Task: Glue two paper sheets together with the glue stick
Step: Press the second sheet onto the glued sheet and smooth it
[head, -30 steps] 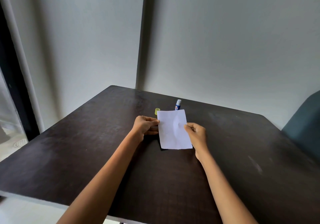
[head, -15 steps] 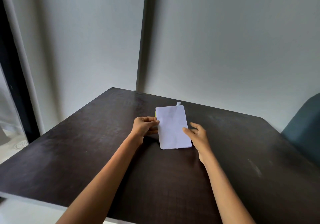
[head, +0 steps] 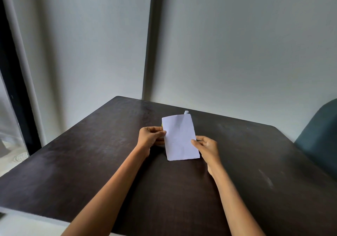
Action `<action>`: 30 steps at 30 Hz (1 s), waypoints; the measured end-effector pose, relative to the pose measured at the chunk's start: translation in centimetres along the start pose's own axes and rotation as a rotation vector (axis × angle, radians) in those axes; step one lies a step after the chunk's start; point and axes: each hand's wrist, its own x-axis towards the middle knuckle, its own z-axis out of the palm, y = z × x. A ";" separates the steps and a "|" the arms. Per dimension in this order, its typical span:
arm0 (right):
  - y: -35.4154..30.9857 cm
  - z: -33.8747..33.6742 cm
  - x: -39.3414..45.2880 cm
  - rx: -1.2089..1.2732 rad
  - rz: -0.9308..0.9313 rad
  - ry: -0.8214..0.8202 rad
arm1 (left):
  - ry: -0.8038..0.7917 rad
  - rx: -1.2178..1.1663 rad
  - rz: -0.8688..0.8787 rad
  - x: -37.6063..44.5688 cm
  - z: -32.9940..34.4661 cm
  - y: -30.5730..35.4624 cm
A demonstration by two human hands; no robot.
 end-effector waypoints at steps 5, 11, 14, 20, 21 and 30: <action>0.0 -0.1 0.0 0.013 0.005 -0.010 | 0.002 -0.005 0.008 0.0 0.1 0.0; -0.1 -0.3 -0.1 0.022 -0.003 -0.062 | -0.025 0.018 0.008 0.0 0.2 0.2; -0.2 -0.1 -0.2 0.020 -0.006 -0.092 | -0.021 0.003 0.000 -0.1 0.0 0.1; -0.4 0.0 -0.2 0.004 -0.003 -0.048 | -0.084 0.041 -0.014 -0.4 0.5 -0.2; -0.4 0.0 -0.3 0.004 -0.008 -0.038 | -0.088 0.044 -0.015 -0.3 0.5 -0.3; -0.5 0.1 -0.4 -0.047 0.004 -0.031 | -0.070 0.069 -0.029 -0.1 0.5 -0.2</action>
